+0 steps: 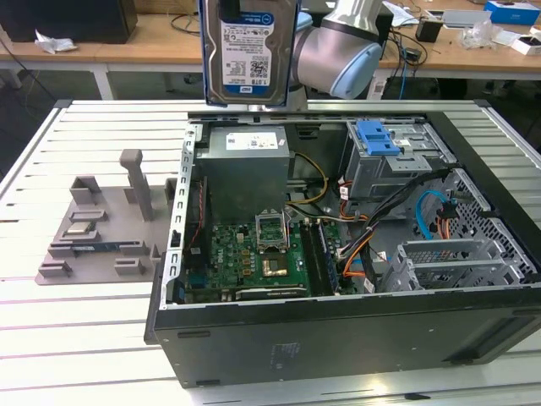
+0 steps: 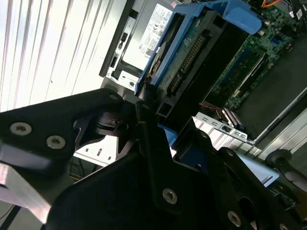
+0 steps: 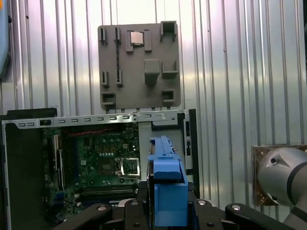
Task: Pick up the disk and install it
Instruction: 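Pick up the disk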
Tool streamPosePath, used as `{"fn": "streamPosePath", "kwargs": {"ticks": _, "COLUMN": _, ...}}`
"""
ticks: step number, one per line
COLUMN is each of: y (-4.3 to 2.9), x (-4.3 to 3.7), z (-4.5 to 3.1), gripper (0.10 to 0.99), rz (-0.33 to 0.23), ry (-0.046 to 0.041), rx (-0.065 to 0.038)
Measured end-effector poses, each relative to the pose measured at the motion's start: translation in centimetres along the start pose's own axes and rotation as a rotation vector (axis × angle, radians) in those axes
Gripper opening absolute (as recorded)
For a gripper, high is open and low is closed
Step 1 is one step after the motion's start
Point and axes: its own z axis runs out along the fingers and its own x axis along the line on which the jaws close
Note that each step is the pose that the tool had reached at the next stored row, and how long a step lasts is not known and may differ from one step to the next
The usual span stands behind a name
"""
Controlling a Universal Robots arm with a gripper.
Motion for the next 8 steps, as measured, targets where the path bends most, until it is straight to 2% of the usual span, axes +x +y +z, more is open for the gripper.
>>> {"fn": "streamPosePath", "kwargs": {"ticks": 8, "y": -0.14, "x": 1.21, "z": 0.01, "gripper": 0.373, "rz": 0.000, "ry": 0.0000, "rx": 0.000}}
